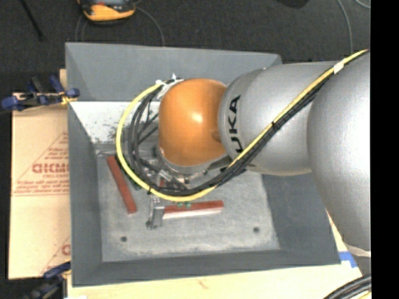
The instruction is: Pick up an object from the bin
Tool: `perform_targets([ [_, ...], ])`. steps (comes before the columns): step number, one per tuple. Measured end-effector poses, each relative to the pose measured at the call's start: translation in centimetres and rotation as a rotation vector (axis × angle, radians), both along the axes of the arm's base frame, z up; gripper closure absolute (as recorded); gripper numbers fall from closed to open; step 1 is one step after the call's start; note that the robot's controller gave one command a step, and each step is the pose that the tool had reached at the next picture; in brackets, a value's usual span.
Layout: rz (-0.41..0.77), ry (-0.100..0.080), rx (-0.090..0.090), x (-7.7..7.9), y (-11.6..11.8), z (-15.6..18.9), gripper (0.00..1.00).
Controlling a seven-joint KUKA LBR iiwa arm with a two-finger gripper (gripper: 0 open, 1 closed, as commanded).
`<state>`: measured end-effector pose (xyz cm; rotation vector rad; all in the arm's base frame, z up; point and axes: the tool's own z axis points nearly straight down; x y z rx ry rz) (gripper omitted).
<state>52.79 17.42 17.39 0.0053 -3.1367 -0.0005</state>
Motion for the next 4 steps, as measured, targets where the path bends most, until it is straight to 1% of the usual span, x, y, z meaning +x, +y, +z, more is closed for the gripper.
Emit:
perform_targets([
  [1,-0.003,-0.008,0.001,0.2,-0.1,0.4,0.00],
  [2,0.074,-0.013,0.001,0.6,-6.2,-6.7,0.00],
  [3,0.039,-0.001,-0.001,0.6,-11.0,-5.2,0.00],
  [4,0.030,-0.013,-0.001,0.8,-12.2,-1.8,0.00],
])
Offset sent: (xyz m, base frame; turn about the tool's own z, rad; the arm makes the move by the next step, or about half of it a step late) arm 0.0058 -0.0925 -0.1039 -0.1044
